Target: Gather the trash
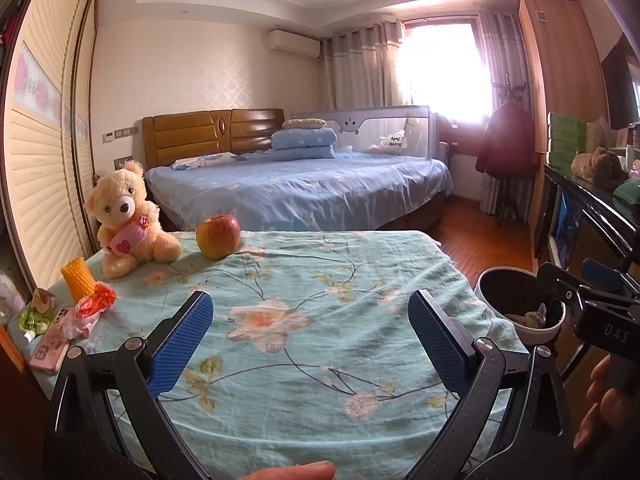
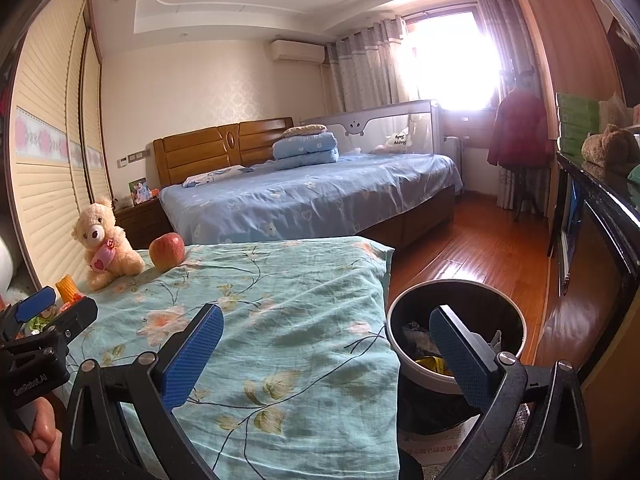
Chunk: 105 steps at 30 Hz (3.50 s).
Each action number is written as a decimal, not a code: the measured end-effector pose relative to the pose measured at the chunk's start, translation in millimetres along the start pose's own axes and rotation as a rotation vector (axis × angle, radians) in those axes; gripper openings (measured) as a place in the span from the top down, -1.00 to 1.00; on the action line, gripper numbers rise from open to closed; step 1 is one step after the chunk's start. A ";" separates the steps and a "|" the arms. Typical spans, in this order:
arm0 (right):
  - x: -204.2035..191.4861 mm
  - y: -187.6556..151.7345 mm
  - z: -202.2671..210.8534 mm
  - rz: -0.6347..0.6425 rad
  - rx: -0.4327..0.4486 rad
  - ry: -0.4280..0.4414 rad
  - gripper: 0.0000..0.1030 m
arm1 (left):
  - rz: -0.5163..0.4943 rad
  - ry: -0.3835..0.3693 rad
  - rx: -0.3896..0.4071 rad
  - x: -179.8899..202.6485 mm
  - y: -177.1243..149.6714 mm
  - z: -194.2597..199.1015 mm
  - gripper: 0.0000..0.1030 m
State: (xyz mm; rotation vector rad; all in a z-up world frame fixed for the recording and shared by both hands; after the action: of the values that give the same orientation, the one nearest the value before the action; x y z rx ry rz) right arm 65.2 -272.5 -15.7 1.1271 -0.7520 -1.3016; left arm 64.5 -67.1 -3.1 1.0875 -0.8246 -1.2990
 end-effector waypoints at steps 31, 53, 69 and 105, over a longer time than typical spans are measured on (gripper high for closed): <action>-6.2 -1.5 -1.4 0.005 -0.005 0.012 -1.00 | 0.007 -0.001 -0.007 -1.4 -2.1 -0.5 -0.95; -11.3 -2.0 -0.4 0.004 -0.007 0.020 -1.00 | -0.001 -0.009 -0.011 0.2 -2.4 -3.1 -0.95; -12.3 -1.1 -3.7 0.001 -0.020 0.029 -1.00 | -0.014 -0.017 -0.023 1.1 -5.3 -11.8 -0.95; -8.9 -7.0 -8.4 -0.012 -0.042 0.038 -1.00 | -0.029 -0.023 -0.052 5.0 -13.3 -23.1 -0.95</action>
State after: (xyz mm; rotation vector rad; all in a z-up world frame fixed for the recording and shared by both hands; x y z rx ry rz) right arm 69.1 -261.4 -23.5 1.1214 -0.6877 -1.2972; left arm 82.4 -67.7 -23.4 1.0490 -0.7908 -1.3522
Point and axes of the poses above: each gripper's, at about its wrist camera, not at the fingertips, and z roughly against the way its jaws point, x to its right, y to its top, the point moved 5 cm from there along -z, roughly the way its jaws point, and after that the axes turned 12 degrees about y, right-handed, at the moved point
